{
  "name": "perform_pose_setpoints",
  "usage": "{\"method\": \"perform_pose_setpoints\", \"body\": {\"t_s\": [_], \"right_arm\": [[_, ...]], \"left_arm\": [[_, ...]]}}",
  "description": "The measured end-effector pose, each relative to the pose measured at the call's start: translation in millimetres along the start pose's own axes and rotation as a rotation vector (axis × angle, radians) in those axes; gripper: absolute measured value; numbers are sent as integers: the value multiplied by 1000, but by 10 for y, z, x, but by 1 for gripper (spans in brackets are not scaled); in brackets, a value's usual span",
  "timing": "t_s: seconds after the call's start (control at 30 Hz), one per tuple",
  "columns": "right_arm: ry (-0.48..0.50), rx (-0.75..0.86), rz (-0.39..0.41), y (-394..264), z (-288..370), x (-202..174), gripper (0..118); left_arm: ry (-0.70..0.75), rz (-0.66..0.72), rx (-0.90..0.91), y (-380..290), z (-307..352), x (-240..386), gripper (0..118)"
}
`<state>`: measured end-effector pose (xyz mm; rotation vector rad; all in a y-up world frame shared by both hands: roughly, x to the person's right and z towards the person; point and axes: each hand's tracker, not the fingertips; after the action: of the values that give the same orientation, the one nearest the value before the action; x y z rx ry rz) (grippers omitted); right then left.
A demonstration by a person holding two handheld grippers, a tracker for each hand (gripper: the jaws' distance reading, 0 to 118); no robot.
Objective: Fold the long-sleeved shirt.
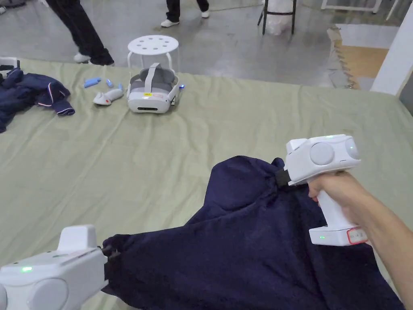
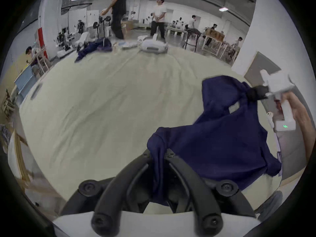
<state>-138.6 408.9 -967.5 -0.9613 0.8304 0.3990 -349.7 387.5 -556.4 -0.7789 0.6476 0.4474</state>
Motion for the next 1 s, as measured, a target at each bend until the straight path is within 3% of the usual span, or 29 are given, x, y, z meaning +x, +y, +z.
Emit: {"method": "perform_pose_setpoints", "body": {"t_s": [0.13,0.27,0.33,0.47,0.63,0.83,1.0], "right_arm": [[-131,168,43,190,1259,397,9],[-192,367,32,462,2554,661,9],[-274,468,50,676,3153,725,9],[-383,558,62,1228,3916,838,9],[-486,701,66,1991,4443,943,9],[-636,775,113,2385,4737,843,9],[-625,726,88,2366,4578,901,10]], "left_arm": [[-51,-108,156,828,227,375,13],[-130,-139,322,1787,695,903,13],[-192,-144,404,2320,1005,1205,13],[-150,-214,530,3162,1524,1744,13],[-156,-141,591,4114,1925,2155,13],[-110,-172,698,4592,2191,2456,13],[-140,-163,668,4621,2001,2473,13]]}}
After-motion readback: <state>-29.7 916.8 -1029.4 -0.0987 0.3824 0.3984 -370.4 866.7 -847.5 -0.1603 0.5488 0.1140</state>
